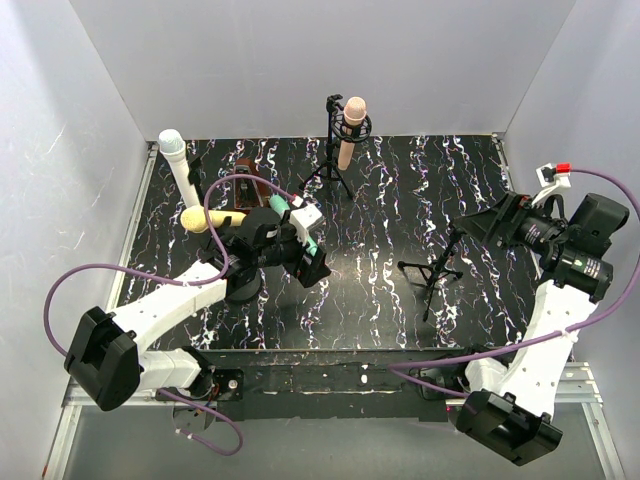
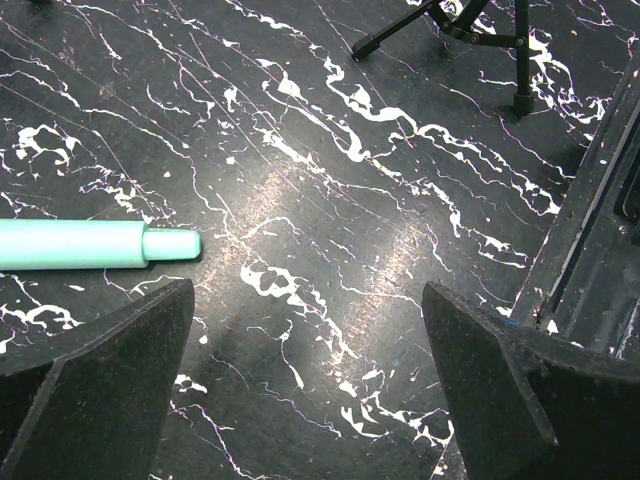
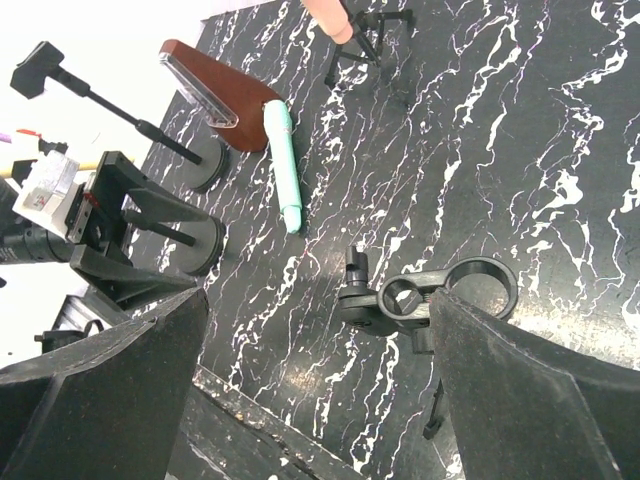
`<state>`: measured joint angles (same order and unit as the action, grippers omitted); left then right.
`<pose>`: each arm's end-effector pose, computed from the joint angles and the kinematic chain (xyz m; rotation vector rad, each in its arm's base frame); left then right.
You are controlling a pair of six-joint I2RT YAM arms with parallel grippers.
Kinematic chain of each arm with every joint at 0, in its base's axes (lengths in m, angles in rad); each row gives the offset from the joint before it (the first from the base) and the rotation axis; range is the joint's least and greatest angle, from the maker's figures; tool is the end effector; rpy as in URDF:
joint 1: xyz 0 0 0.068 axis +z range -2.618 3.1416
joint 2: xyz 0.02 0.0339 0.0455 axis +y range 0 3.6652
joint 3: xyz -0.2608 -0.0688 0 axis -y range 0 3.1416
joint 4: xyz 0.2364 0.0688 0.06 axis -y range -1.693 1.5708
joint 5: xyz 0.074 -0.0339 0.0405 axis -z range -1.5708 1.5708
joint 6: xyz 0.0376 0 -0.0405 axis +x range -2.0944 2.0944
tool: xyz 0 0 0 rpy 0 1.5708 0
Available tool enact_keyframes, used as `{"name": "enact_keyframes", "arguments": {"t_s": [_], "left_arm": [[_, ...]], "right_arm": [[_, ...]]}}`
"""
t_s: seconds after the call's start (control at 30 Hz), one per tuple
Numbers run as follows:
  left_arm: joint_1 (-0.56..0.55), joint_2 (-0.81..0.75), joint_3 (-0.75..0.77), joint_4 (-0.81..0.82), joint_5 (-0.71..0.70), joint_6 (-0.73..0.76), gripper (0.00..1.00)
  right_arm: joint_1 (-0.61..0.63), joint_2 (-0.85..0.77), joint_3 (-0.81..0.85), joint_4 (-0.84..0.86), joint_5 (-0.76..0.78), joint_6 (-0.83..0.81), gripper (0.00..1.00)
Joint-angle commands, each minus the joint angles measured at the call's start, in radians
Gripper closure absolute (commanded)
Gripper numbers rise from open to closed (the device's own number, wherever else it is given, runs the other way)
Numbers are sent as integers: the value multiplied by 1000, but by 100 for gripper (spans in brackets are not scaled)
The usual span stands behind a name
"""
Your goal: Attach the microphones to the stand
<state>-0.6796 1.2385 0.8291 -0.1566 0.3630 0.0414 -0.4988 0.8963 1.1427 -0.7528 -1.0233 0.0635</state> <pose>0.1999 -0.1787 0.2624 0.9750 1.9629 -0.7558 0.1502 -0.0453 0.3877 -0.0724 1.8934 0.7576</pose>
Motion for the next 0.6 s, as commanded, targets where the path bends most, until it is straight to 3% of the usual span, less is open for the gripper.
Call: {"name": "enact_keyframes", "arguments": {"t_s": [0.0,0.3,0.57], "left_arm": [[5,-14,21,2,14,12,2],[5,-30,22,-3,17,17,2],[5,-39,18,-1,17,20,2]], "right_arm": [[-11,-11,-24,73,20,82,2],[-14,9,-77,164,9,209,2],[-20,4,-20,110,46,174,2]]}}
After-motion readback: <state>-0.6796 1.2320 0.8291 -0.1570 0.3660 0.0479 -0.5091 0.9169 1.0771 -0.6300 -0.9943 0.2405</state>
